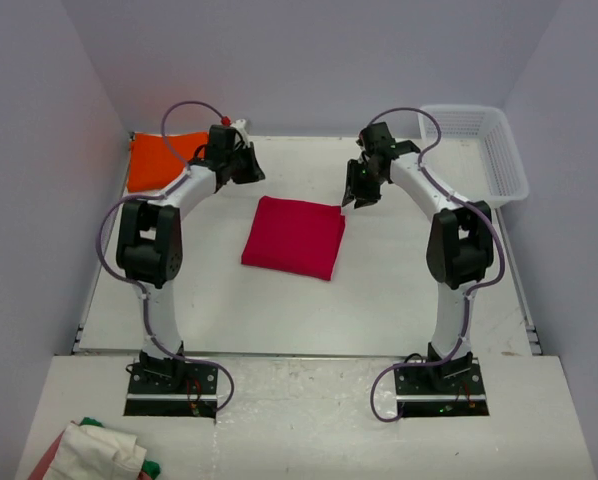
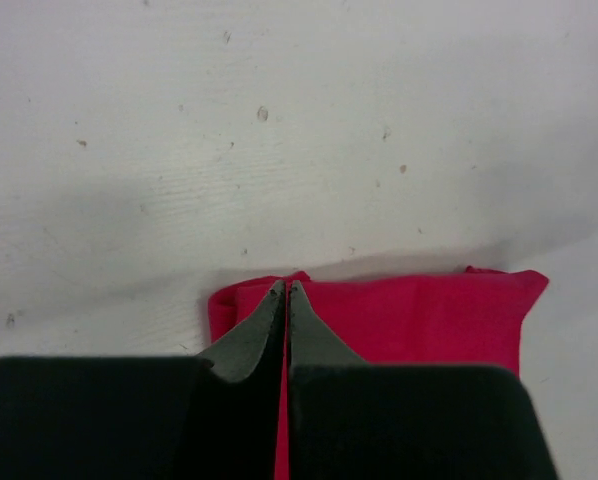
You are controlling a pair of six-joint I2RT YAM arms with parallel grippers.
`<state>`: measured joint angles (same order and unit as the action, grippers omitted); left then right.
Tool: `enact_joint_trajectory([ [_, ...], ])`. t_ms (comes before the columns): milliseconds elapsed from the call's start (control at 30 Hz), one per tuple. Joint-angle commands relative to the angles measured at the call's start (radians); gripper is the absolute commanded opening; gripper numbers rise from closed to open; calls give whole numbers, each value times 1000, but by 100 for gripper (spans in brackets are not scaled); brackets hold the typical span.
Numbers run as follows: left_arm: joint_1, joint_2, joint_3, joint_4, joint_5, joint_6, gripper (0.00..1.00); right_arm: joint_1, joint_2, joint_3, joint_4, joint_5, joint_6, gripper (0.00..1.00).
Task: Fold and stack the t-shirts
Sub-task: Smooth out wrinkles on the folded tshirt
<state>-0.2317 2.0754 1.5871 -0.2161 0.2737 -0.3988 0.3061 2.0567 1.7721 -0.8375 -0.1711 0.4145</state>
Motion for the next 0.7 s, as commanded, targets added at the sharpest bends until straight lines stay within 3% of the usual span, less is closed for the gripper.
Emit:
enact_joint_trajectory([
  [0,-6,-103,-44,-9,-39,26,1,1,12,61,-31,-24,-65,43],
  [67,-15,-121,-59,-9,-44,26,1,-1,40,101,-41,-22,-71,46],
  [167,-31,-120,-75,-11,-45,31,1,-1,94,142,-46,-41,-82,61],
  [267,-35,-103,-76,-26,-59,22,1,-1,161,209,-64,-50,-88,63],
  [533,-40,-103,-101,-28,-93,-8,1,-1,287,358,-124,-99,-114,54],
  [633,-41,-100,-99,-26,-94,-2,1,-1,307,383,-133,-111,-114,45],
  [667,-41,-97,-96,-28,-94,0,1,-2,313,383,-130,-117,-114,38],
])
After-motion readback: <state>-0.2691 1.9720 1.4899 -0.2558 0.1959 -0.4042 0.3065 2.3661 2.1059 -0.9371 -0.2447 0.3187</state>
